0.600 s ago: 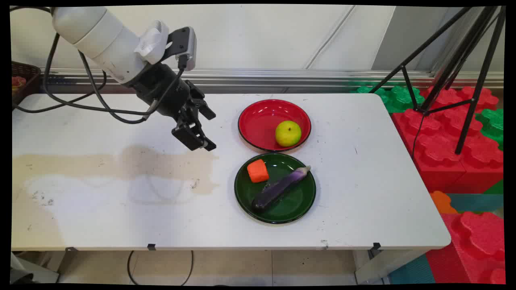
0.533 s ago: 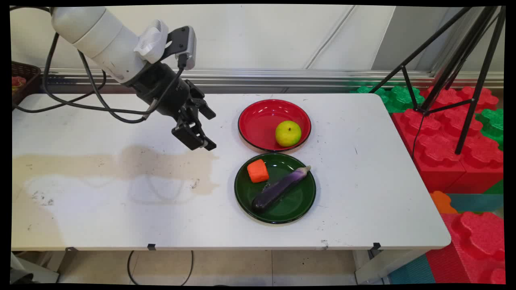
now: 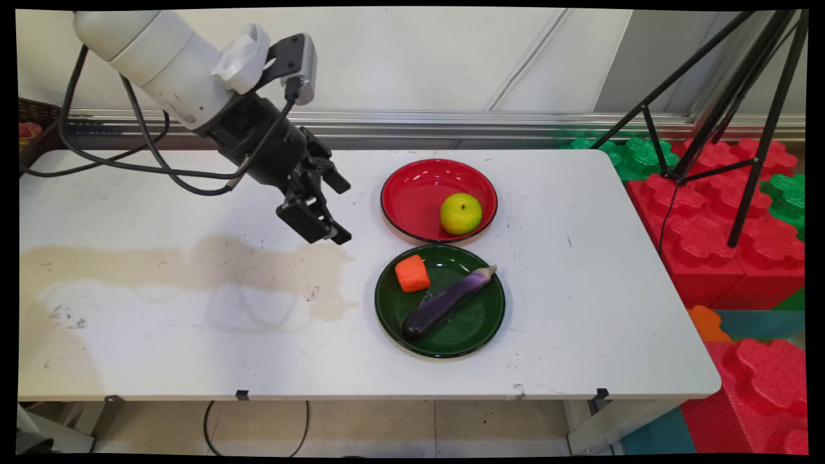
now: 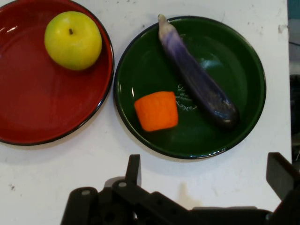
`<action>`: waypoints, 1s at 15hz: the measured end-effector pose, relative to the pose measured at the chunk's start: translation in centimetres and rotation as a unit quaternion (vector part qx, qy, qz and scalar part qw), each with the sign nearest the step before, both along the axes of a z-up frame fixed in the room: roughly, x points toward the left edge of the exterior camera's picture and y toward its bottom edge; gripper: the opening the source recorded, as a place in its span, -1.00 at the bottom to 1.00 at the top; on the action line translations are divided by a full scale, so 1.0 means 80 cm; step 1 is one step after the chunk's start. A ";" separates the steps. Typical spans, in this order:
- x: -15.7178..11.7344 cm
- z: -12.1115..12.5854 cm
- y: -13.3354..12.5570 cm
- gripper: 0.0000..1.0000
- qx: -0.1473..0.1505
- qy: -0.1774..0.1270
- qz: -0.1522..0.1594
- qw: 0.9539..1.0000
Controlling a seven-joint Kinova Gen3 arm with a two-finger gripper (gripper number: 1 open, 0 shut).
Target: Pick up the eggplant from the green plate
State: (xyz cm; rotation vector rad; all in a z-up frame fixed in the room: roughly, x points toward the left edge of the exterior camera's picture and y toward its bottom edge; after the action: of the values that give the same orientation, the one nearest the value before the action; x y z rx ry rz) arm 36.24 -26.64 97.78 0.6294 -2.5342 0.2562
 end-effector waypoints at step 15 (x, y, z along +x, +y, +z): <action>-0.140 -0.024 -0.019 1.00 0.047 -0.034 0.055 0.997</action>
State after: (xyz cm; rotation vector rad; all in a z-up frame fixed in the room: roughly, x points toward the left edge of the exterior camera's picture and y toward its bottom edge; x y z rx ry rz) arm 25.02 -28.16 95.86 0.8106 -2.5920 0.2002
